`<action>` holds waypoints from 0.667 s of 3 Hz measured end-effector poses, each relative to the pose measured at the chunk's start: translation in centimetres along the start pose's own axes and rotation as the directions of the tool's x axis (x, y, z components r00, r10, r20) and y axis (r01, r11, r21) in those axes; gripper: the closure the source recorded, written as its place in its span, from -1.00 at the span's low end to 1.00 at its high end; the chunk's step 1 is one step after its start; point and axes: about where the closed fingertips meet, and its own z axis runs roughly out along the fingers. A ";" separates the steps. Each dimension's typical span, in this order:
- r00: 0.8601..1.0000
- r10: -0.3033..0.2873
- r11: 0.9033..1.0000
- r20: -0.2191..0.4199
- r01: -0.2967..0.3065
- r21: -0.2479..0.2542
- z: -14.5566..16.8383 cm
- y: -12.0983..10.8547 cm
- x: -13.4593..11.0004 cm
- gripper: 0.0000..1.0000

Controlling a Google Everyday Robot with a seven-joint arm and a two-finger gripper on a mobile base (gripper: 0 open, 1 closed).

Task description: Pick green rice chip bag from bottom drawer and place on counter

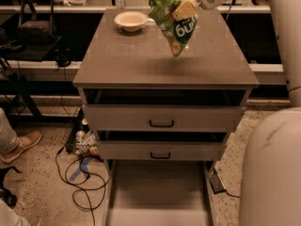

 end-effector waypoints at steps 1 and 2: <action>0.999 -0.022 0.999 -0.025 0.021 -0.024 2.4 -0.1 -2.0 0.67; 0.999 -0.028 0.999 -0.046 0.026 -0.044 4.3 0.0 -2.8 0.20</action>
Offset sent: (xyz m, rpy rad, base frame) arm 0.0571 0.0487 0.0120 -0.0704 0.0528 0.0503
